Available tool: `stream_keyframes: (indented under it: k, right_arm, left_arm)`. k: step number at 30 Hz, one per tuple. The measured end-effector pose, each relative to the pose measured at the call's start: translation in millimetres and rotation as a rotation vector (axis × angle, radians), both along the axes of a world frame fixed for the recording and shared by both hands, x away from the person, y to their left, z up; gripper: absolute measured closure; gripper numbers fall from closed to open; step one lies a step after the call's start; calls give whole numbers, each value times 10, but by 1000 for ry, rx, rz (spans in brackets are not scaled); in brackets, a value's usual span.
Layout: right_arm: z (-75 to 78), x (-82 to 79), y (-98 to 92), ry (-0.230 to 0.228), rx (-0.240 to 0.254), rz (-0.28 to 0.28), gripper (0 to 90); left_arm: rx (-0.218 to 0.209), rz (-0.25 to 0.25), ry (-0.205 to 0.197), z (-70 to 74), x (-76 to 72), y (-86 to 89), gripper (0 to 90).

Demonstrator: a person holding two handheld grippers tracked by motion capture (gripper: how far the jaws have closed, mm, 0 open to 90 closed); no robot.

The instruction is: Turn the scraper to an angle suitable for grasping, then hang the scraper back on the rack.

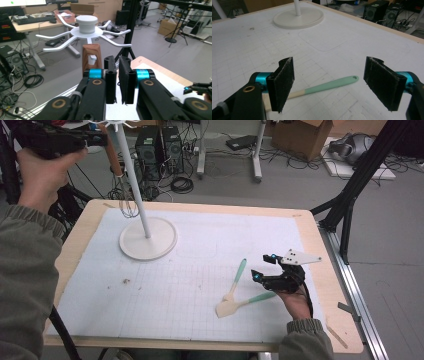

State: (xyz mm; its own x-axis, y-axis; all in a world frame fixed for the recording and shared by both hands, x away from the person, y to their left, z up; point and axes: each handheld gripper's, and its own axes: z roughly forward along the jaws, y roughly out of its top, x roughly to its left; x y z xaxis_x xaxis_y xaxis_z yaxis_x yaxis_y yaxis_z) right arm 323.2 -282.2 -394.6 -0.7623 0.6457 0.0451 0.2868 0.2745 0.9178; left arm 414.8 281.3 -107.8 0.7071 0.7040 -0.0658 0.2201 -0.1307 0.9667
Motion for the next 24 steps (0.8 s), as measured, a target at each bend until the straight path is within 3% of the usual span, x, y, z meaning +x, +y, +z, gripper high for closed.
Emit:
stream_keyframes:
  k: [24]
  right_arm:
    - [10,-28,33,-4,-1,17,238]
  left_arm:
    - [22,-55,21,-420,-391,125,665]
